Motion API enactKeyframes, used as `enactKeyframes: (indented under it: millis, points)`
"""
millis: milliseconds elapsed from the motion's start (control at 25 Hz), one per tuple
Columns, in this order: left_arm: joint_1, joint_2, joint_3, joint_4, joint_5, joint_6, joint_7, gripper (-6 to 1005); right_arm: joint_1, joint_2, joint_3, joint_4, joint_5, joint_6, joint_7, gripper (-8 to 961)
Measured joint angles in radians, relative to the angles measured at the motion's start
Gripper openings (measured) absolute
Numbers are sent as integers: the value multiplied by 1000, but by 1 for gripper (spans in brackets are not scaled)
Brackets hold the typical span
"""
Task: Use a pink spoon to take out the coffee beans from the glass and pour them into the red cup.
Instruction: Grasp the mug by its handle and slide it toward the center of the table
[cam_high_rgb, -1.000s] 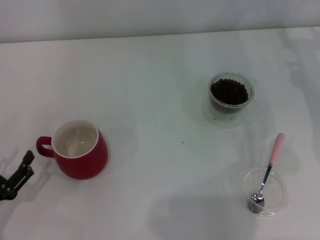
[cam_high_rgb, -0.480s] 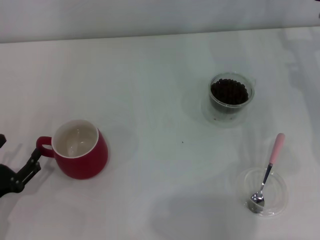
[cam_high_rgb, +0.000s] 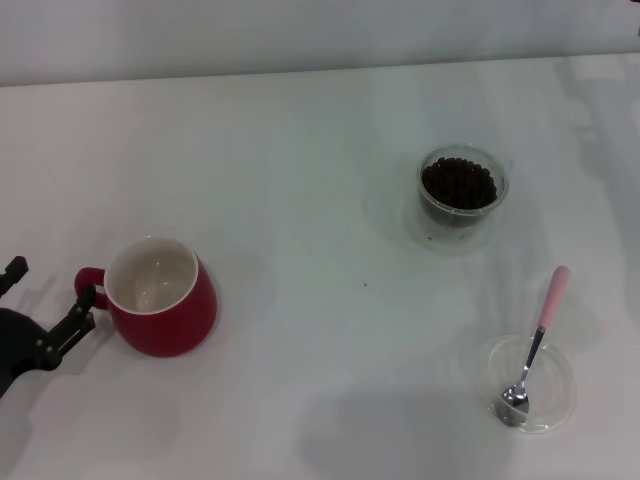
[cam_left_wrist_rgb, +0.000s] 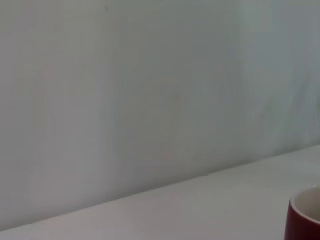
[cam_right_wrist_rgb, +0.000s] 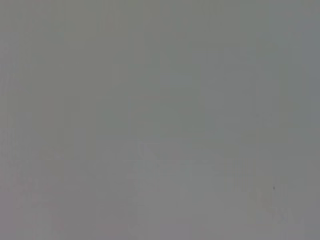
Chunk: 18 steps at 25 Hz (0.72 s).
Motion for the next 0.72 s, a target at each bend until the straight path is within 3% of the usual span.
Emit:
enactKeyframes:
  millis: [360, 720]
  points:
    - [-22, -5, 0, 23, 0, -41, 40, 818, 8, 1, 1, 0, 0, -2, 0, 869]
    - [-52, -6, 0, 48, 0, -100, 80, 689, 4, 0, 3, -1, 0, -5, 0, 869]
